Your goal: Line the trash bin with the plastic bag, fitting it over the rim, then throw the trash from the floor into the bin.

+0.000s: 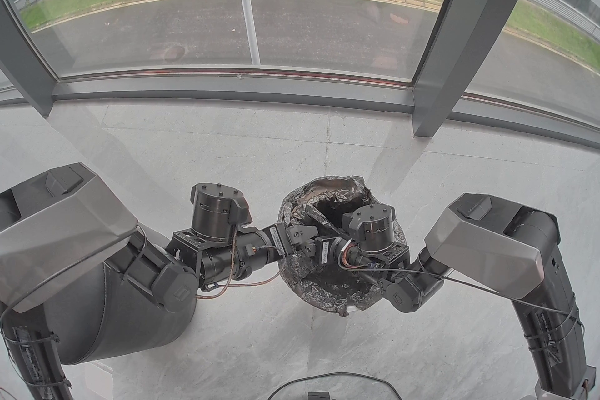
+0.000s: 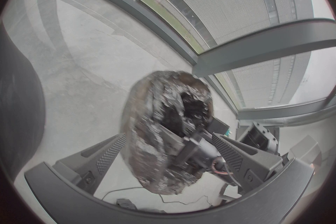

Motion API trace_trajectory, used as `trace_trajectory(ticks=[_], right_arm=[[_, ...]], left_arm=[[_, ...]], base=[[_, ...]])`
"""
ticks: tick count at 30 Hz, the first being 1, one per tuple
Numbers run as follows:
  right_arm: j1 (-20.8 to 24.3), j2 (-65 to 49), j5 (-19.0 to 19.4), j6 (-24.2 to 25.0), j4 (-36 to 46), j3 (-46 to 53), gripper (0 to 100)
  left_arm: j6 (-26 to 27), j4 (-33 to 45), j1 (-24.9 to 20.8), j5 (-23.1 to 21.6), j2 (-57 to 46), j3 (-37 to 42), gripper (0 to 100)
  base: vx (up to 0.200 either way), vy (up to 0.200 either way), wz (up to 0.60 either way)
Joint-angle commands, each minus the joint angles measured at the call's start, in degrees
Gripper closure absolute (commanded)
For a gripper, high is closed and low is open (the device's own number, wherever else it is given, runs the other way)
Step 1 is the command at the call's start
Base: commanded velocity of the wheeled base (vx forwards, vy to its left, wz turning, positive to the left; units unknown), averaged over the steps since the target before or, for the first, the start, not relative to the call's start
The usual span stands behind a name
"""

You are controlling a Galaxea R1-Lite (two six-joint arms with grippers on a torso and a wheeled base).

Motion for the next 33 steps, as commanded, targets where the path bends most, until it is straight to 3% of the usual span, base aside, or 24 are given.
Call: trace_trajectory(ticks=[1, 15, 27, 30, 31, 33], right_arm=[[-0.4, 0.7, -0.3, 0.3, -0.6, 0.1, 0], [0.1, -11.8, -1.3, 0.9, -0.2, 4.4, 0], [1.7, -29.0, -5.7, 1.3, -0.7, 21.7, 0], [0.1, -30.0, -7.2, 1.3, -0.9, 22.8, 0], [-3.4, -30.3, -7.6, 1.1, -0.6, 22.9, 0], [-6.3, -29.9, -7.5, 0.9, 0.2, 22.9, 0]], left_arm=[[0.0, 0.6, 0.1, 0.2, 0.0, 0.1, 0], [-0.1, 0.6, 0.2, 0.7, -2.0, 0.4, 0], [-0.2, 0.6, 0.9, 1.7, -4.3, 0.4, 0], [-0.2, 0.6, 0.9, 1.7, -4.3, 0.4, 0], [-0.1, 0.6, 0.9, 1.7, -4.3, 0.4, 0], [-0.1, 0.6, 0.9, 1.8, -4.2, 0.4, 0]], base=[[0.000, 0.000, 0.00], [0.000, 0.000, 0.00], [0.000, 0.000, 0.00], [0.000, 0.000, 0.00], [0.000, 0.000, 0.00], [0.000, 0.000, 0.00]])
